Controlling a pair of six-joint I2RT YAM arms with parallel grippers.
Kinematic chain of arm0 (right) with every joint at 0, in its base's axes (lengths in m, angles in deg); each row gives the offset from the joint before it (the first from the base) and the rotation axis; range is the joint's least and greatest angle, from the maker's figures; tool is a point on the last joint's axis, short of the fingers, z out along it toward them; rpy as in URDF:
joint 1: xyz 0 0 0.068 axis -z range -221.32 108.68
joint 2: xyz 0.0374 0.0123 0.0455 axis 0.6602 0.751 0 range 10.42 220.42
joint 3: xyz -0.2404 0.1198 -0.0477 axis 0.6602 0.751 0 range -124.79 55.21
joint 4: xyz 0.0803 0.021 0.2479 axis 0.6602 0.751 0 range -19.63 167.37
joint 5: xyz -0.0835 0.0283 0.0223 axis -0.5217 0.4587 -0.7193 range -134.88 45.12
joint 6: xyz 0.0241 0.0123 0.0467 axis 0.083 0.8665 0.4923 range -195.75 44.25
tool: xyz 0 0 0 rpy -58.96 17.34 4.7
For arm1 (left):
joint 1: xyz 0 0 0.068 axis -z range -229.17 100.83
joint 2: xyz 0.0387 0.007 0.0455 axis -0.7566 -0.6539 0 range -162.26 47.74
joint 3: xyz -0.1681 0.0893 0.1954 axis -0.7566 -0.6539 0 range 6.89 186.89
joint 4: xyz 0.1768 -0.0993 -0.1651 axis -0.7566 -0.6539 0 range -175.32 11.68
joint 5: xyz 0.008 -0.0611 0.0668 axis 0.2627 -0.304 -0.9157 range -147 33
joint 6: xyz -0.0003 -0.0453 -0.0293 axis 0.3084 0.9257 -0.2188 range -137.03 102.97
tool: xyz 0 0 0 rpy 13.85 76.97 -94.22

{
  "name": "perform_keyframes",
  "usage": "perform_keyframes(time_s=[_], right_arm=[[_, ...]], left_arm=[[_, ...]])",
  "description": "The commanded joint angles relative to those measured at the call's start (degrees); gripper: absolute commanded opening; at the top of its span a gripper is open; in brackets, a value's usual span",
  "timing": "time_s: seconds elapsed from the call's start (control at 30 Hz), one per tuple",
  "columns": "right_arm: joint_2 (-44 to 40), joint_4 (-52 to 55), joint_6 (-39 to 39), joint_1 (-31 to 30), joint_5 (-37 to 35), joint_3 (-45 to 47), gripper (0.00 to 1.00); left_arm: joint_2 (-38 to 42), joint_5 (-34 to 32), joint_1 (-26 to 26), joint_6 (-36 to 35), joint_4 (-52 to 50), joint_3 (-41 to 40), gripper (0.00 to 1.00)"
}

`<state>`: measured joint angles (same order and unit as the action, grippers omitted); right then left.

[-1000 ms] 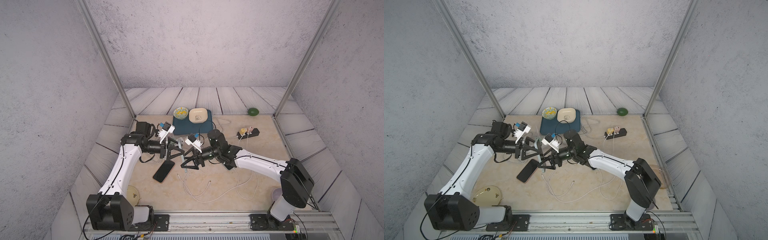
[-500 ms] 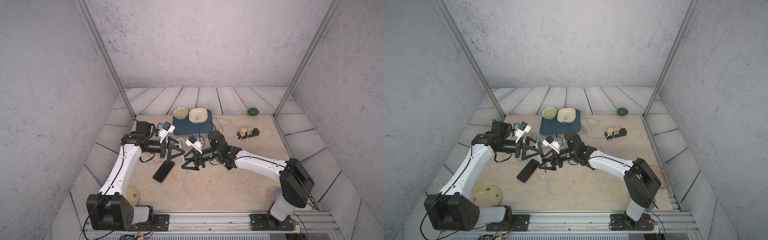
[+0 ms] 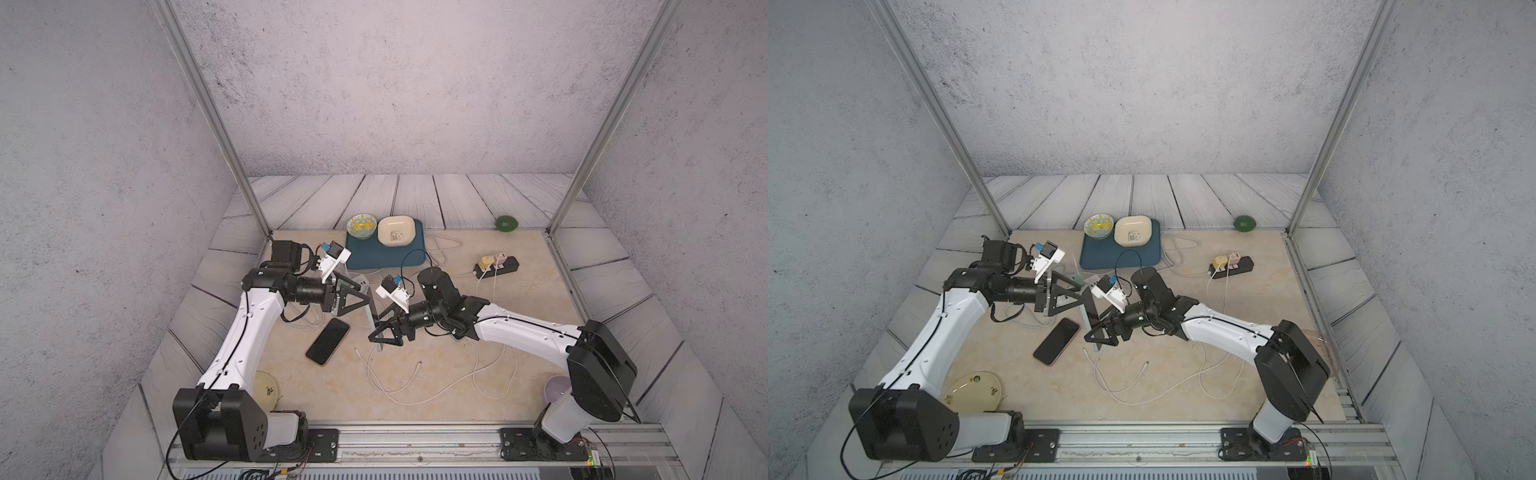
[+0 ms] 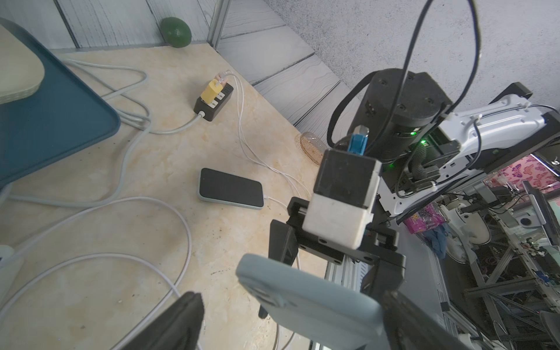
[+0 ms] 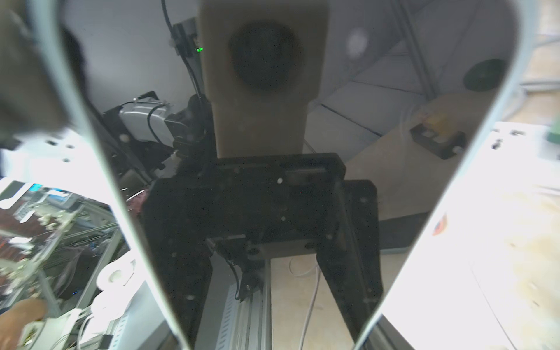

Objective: Unplug the charging cable from the phone
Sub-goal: Place the phone at the center of the board.

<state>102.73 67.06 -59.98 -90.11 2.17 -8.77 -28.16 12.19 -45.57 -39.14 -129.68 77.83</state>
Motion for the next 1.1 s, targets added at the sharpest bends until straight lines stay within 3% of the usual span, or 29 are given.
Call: perform_keyframes(time_s=[0.0,0.27,0.5,1.07], right_arm=[[-2.74,2.82,-1.75,0.19,-3.55,0.59,0.28],[-2.07,16.13,-2.82,0.19,-14.15,-2.26,0.24],[3.77,32.87,-3.36,0.05,-22.17,-10.29,0.23],[15.05,54.10,1.72,-0.57,-42.07,-21.52,0.23]], left_arm=[[0.67,-1.76,-0.36,1.25,1.00,-0.36,0.98],[0.66,-2.44,-0.34,1.85,1.55,-0.51,0.98],[0.66,-2.61,-0.35,1.99,1.77,-0.79,0.98],[0.40,-2.61,-0.42,1.81,1.82,-1.14,0.98]])
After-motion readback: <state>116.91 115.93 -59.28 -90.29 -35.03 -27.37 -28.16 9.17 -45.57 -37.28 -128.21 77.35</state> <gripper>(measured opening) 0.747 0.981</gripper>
